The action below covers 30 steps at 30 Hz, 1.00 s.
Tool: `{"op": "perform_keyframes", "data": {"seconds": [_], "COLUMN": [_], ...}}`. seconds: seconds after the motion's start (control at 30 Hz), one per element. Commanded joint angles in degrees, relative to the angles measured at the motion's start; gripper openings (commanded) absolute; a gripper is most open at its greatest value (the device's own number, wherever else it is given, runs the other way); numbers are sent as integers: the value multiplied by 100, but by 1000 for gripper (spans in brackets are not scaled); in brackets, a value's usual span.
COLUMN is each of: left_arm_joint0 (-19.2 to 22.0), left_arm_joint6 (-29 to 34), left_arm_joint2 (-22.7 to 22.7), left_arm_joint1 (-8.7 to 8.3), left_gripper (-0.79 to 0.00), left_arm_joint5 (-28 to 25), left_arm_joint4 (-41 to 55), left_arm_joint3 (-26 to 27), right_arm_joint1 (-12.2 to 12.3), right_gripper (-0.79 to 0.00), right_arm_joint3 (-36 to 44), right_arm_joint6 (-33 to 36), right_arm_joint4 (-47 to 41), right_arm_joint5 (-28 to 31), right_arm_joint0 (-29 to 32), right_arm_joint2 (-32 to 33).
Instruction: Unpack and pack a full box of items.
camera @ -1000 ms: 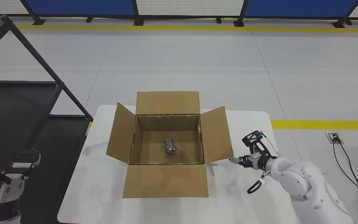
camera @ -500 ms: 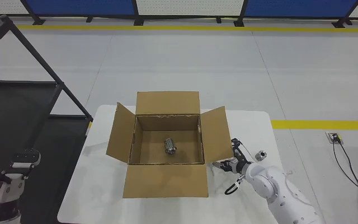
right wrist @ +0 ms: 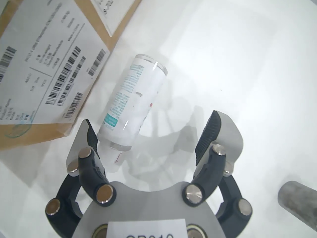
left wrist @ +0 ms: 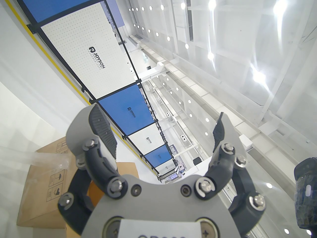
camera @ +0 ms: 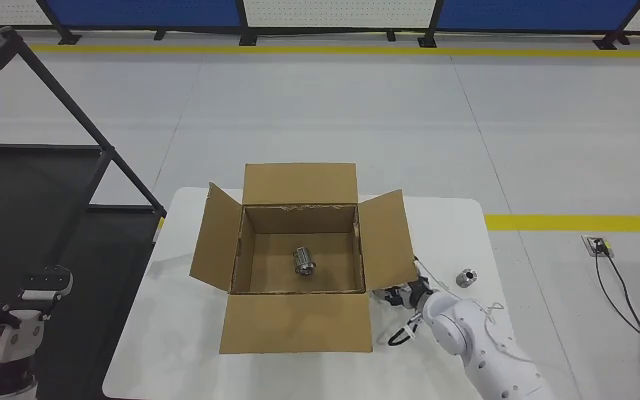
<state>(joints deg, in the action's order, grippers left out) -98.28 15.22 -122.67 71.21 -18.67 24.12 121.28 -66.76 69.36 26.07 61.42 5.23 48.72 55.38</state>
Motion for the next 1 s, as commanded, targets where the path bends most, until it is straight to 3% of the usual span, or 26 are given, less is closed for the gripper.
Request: {"op": "perform_keyframes", "data": {"seconds": [0.0, 0.13, 0.33, 0.63, 0.67, 0.7, 0.73, 0.87, 0.93, 0.97], "left_arm_joint0": [0, 0, 0, 0, 0, 0, 0, 0, 0, 0], "left_arm_joint6": [0, 0, 0, 0, 0, 0, 0, 0, 0, 0], "left_arm_joint2": [0, 0, 0, 0, 0, 0, 0, 0, 0, 0], "left_arm_joint1": [0, 0, 0, 0, 0, 0, 0, 0, 0, 0], "left_gripper": [0, 0, 0, 0, 0, 0, 0, 0, 0, 0], "left_arm_joint5": [0, 0, 0, 0, 0, 0, 0, 0, 0, 0], "left_arm_joint4": [0, 0, 0, 0, 0, 0, 0, 0, 0, 0], "left_arm_joint3": [0, 0, 0, 0, 0, 0, 0, 0, 0, 0], "right_arm_joint1": [-4, 33, 95, -86, -110, -125, -147, -216, -237, -247], "right_gripper": [0, 0, 0, 0, -49, -302, -431, -705, -785, -785], "right_arm_joint3": [32, 265, 605, 124, 49, 1, -54, -283, -343, -371], "right_arm_joint6": [-8, -59, 217, 274, 275, 282, 276, 297, 291, 276], "right_arm_joint4": [82, 202, 351, 464, 465, 477, 474, 461, 470, 470], "right_arm_joint5": [-233, -468, -164, -281, -297, -315, -326, -259, -251, -240], "right_arm_joint0": [19, 188, 398, 36, -17, -52, -92, -218, -256, -263], "right_arm_joint2": [47, 271, 444, 81, 43, 19, -13, -99, -115, -123]}}
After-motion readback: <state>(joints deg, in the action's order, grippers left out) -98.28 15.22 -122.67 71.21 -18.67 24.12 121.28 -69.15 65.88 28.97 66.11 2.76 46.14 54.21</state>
